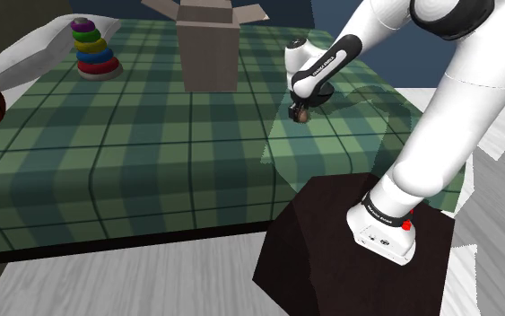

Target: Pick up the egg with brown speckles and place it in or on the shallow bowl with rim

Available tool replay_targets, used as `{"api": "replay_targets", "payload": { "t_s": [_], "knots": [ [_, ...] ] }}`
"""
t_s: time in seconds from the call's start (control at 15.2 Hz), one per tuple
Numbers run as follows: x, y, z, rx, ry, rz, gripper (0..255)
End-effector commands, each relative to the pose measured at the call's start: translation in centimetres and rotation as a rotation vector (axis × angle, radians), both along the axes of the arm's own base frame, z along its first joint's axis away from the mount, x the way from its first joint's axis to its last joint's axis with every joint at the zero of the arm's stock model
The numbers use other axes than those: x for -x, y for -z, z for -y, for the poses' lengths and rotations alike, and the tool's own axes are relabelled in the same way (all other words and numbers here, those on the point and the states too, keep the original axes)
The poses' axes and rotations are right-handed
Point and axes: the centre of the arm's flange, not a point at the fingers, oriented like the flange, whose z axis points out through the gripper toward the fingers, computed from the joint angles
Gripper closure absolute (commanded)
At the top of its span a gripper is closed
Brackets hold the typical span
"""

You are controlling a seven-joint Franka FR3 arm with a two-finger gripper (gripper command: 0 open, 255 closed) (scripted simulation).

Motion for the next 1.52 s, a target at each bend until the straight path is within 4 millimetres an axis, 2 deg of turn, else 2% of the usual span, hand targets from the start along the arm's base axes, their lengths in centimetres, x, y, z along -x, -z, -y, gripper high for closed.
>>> {"api": "replay_targets", "payload": {
  "t_s": [0.0, 1.45],
  "knots": [
    [0.3, 0.6, -1.2, -0.006, -0.013, -0.012, 255],
    [0.3, -11.0, -1.2, -0.006, -0.013, -0.012, 255]
  ]
}}
